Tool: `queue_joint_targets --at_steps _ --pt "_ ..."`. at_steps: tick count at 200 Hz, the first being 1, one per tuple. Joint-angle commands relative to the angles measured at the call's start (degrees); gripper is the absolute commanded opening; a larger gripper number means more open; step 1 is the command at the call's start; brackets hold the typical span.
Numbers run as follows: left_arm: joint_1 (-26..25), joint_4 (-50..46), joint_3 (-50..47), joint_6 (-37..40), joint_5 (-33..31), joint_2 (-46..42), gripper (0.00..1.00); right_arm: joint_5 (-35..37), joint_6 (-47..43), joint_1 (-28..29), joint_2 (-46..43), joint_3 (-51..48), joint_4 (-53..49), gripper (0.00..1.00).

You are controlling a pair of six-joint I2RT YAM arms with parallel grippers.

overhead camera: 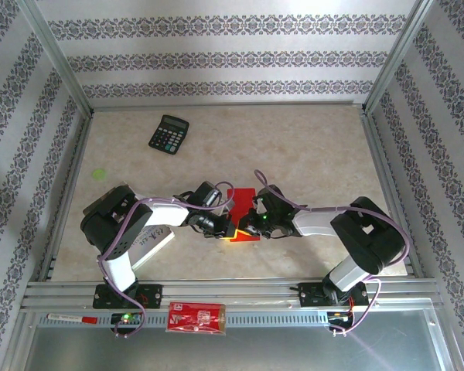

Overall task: Fold a paper plane with a square sheet of paper (pick it up from the middle)
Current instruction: Fold the triangle a second time at the center of the table.

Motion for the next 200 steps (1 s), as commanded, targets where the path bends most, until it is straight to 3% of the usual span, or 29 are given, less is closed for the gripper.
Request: queue_joint_targets --at_steps 1,58,200 --pt "0.3 -7.08 -2.42 0.58 -4.57 2.05 0.0 1.27 1.54 0.77 1.38 -0.23 2.09 0.04" --pt "0.31 -8.38 -2.31 1.43 -5.24 2.27 0.0 3.2 0.98 0.01 2.14 -0.17 -0.38 0.04" --pt "0.31 -11.35 -3.9 3.83 -6.76 2.93 0.0 6.76 -4.2 -9.55 3.08 2.67 -9.27 0.03"
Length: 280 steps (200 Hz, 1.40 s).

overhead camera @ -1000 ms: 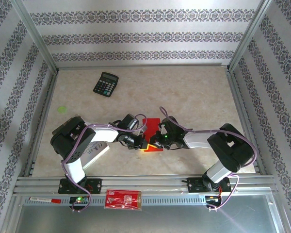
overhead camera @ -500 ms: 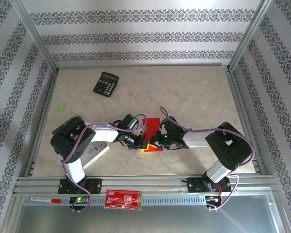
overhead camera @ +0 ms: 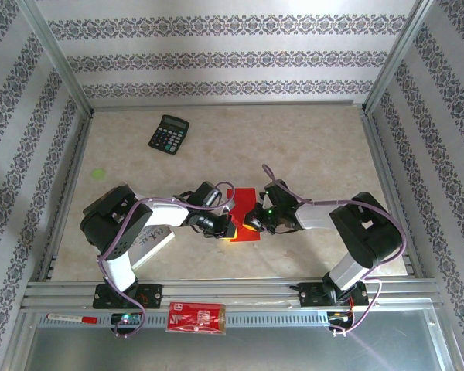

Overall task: Fold a paper plane with a square sheet of paper (pick it up from the middle)
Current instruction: Fold the triangle a second time at the center of the table, then turn over the paper at the center of the table.

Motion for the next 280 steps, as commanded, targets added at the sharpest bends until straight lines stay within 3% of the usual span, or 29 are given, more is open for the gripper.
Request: queue_joint_targets --at_steps 1,189,246,280 --pt "0.29 -11.12 -3.85 2.08 -6.7 2.95 0.0 8.32 -2.47 -2.91 1.06 0.8 -5.38 0.03" --pt "0.29 -10.39 -5.01 2.22 -7.36 2.73 0.0 8.62 -9.06 -16.45 6.74 7.09 -8.91 0.02" --pt "0.11 -7.38 -2.61 -0.36 -5.53 0.75 0.0 3.63 -11.79 -19.4 -0.18 7.39 -9.13 0.03" --pt "0.11 -2.35 1.76 -5.09 -3.32 -2.92 0.18 3.32 -13.96 -14.91 -8.08 4.09 -11.63 0.09"
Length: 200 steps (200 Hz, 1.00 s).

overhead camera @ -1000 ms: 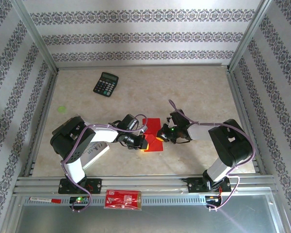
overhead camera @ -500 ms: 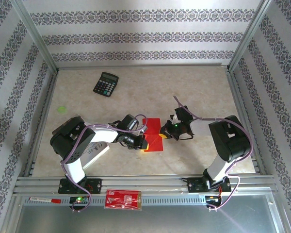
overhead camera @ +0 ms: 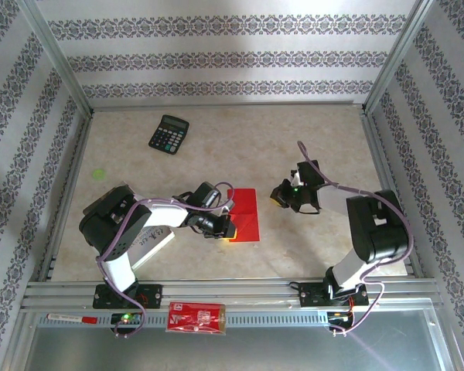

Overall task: Fold a paper plane with a square sheet of paper (pick it up from the middle)
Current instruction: Turn over the paper at the center of the table.

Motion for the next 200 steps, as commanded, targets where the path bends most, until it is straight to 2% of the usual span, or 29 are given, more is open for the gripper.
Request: queue_joint_targets --at_steps 1,24,41,76,102,134,200 --pt "0.13 -2.55 2.0 -3.44 -2.86 -2.21 0.18 1.83 -3.34 3.45 -5.93 -2.38 -2.79 0.09" --pt "0.7 0.81 3.18 -6.09 -2.32 -5.41 0.3 4.59 -5.45 7.05 -13.01 -4.98 -8.76 0.13" --pt "1.87 2.15 3.22 -7.56 -2.4 -6.03 0.31 8.52 -6.39 10.56 -17.98 -6.09 -14.28 0.18" --pt "3.38 -1.88 7.63 -5.07 -2.32 -0.1 0.08 12.28 -2.84 15.79 -22.78 -8.11 -18.14 0.26" --pt "3.94 -3.86 10.02 -3.16 -3.46 2.9 0.01 13.57 0.29 19.75 -22.21 -8.81 -18.08 0.32" --pt "4.88 -5.65 10.39 -0.62 -5.62 4.77 0.0 14.99 3.36 24.47 -20.54 -9.56 -15.26 0.34" --pt "5.22 -4.69 8.5 0.71 -5.5 7.58 0.0 17.34 6.41 29.12 -14.49 -8.15 -10.94 0.35"
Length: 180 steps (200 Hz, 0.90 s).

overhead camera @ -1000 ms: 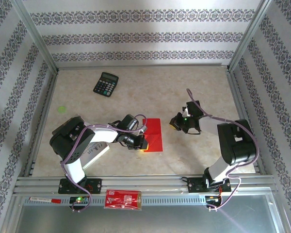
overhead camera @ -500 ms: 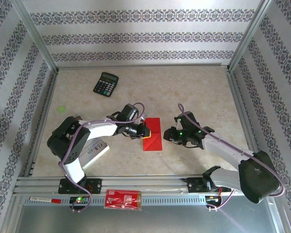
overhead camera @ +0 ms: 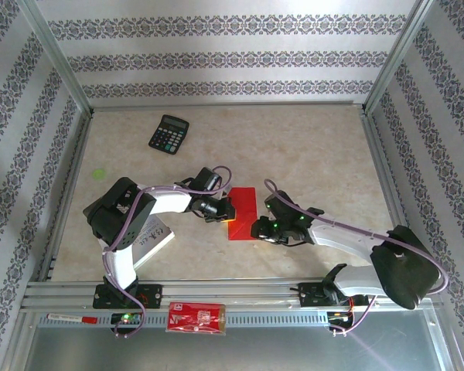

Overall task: Fold a paper plane with a square sheet of paper (pick it up from the middle)
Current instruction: Turn over the paper at the center of the table.

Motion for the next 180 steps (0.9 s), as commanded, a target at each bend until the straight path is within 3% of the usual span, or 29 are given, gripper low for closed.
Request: queue_joint_targets --at_steps 1,133,180 --pt "0.7 -1.63 -0.62 2.13 -0.81 2.08 0.0 2.48 2.02 1.14 1.81 0.4 1.98 0.35" --pt "0.8 -1.74 -1.41 2.92 -0.68 2.33 0.0 1.95 3.48 1.97 6.18 -0.21 6.68 0.33" --pt "0.8 -1.85 -1.68 2.93 -0.62 2.22 0.0 0.78 4.66 1.77 6.68 -1.05 12.59 0.34"
